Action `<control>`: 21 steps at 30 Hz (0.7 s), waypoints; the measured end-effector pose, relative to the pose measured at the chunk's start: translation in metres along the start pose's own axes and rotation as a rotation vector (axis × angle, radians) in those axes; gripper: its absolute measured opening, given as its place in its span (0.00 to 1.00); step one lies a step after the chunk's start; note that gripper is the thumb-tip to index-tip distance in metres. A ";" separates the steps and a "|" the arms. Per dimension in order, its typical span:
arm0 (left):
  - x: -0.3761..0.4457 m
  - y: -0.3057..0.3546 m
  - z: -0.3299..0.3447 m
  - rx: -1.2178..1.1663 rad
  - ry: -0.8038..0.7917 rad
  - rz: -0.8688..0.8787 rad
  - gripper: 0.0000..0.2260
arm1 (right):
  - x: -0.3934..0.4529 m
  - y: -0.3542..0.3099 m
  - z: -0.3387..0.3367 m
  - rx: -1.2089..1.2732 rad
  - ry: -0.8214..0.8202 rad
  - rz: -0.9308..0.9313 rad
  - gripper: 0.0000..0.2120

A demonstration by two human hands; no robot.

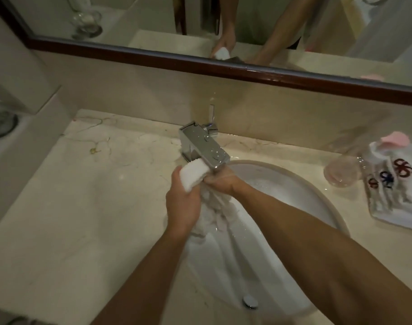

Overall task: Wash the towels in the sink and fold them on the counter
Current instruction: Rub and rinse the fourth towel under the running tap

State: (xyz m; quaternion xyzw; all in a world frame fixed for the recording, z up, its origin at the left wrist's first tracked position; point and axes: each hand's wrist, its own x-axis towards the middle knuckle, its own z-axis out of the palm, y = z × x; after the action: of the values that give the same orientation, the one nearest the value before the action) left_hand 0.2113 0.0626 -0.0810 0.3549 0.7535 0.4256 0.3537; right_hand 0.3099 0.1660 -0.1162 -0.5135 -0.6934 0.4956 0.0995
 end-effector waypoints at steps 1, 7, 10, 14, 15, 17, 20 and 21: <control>0.000 0.001 0.002 0.025 -0.024 0.030 0.21 | 0.001 -0.001 -0.004 -0.081 0.005 -0.027 0.12; 0.009 0.008 0.005 0.182 -0.280 0.149 0.23 | -0.045 0.014 -0.022 0.064 0.134 -0.060 0.11; 0.018 0.021 0.021 0.332 -0.445 0.241 0.20 | -0.070 0.024 -0.031 0.147 0.215 0.006 0.16; 0.023 0.032 0.044 0.378 -0.560 0.233 0.17 | -0.085 0.037 -0.050 0.043 0.290 0.096 0.22; 0.023 0.033 0.047 0.398 -0.548 0.221 0.18 | -0.087 0.040 -0.053 0.053 0.266 0.104 0.22; 0.019 0.031 0.047 0.451 -0.507 0.205 0.24 | -0.093 0.040 -0.055 0.075 0.216 0.113 0.20; 0.005 0.031 0.038 0.411 -0.471 0.241 0.20 | -0.105 0.037 -0.052 0.112 0.205 0.102 0.18; -0.004 0.036 0.031 0.373 -0.490 0.247 0.18 | -0.111 0.035 -0.051 0.136 0.200 0.095 0.18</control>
State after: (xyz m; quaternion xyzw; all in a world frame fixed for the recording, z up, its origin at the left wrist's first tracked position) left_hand 0.2476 0.0858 -0.0601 0.5941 0.6623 0.2220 0.3989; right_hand 0.4147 0.1050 -0.0782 -0.5849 -0.6195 0.4919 0.1792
